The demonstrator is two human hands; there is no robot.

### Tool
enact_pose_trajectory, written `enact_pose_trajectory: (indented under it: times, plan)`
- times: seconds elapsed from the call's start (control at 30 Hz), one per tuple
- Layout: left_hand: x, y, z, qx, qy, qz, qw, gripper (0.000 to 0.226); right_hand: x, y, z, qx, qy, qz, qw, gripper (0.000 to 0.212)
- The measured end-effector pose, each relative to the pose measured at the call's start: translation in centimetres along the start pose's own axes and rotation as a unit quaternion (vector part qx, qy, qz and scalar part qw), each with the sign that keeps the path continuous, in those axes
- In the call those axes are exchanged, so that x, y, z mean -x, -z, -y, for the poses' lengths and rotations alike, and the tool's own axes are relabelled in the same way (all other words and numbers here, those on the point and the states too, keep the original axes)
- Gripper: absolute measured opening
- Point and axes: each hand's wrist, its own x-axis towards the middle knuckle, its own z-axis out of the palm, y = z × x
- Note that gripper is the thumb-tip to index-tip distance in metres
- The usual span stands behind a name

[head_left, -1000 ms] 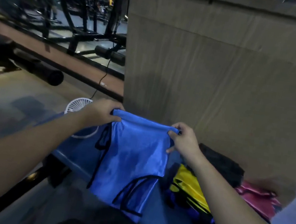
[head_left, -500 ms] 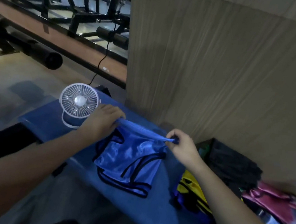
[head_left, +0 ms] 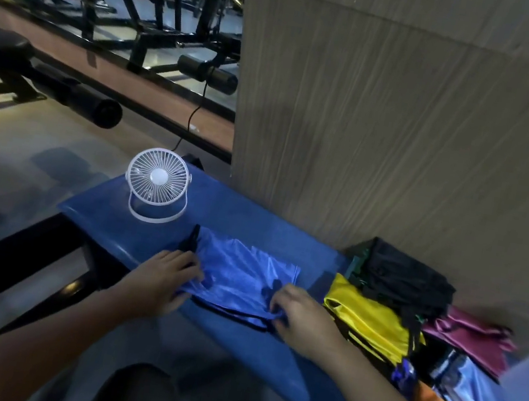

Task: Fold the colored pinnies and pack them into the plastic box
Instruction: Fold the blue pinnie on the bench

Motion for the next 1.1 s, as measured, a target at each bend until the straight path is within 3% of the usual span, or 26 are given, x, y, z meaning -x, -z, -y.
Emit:
enact_pose_trajectory:
  times: [0.1, 0.17, 0.27, 0.33, 0.47, 0.6, 0.73, 0.83, 0.93, 1.03, 1.1]
  plan:
    - [-0.4, 0.8, -0.3, 0.024, -0.002, -0.044, 0.999, 0.015, -0.3, 0.1, 0.5, 0.055, -0.01, 0.019, 0.998, 0.038]
    - [-1.6, 1.4, -0.8, 0.012, -0.012, -0.099, 0.995, 0.01, -1.1, 0.5, 0.8, 0.027, -0.038, -0.052, 0.998, 0.051]
    - [-4.3, 0.6, -0.9, -0.023, -0.012, -0.146, 0.989, 0.012, -2.8, 0.1, 0.9, 0.025, -0.047, -0.122, 0.991, 0.047]
    - [-6.1, -1.1, -0.4, -0.029, 0.015, -0.11, 0.993, 0.033, -3.9, -1.2, 0.8, 0.028, -0.061, -0.101, 0.993, 0.05]
    - [-7.0, -3.4, 1.8, -0.048, 0.063, 0.024, 0.997, 0.057, -4.9, -3.5, 0.4, 0.015, -0.104, -0.01, 0.994, 0.081]
    - [-6.1, -4.1, 3.8, -0.025, 0.121, 0.098, 0.987, 0.091, -5.0, -4.6, 0.3, -0.004, -0.126, -0.008, 0.992, 0.11]
    - [-6.8, -4.0, 4.5, -0.043, 0.112, 0.101, 0.988, 0.103, -5.4, -4.3, 0.4, -0.088, -0.157, -0.025, 0.983, 0.084]
    - [-8.5, -2.4, 4.1, -0.02, 0.086, 0.084, 0.993, 0.096, -5.3, -3.3, 0.5, -0.174, -0.198, -0.081, 0.961, 0.083]
    - [-12.0, -1.3, 1.9, 0.067, 0.103, 0.073, 0.99, 0.078, -4.4, -2.7, 1.5, -0.212, -0.253, -0.173, 0.928, 0.059]
    - [-15.8, -2.0, -0.6, 0.088, 0.104, 0.167, 0.977, 0.061, -2.3, -3.2, 3.0, -0.24, -0.28, -0.242, 0.897, 0.038]
    - [-17.5, -2.5, -1.7, 0.063, 0.098, 0.248, 0.962, 0.063, -0.8, -3.9, 3.7, -0.274, -0.296, -0.222, 0.888, 0.032]
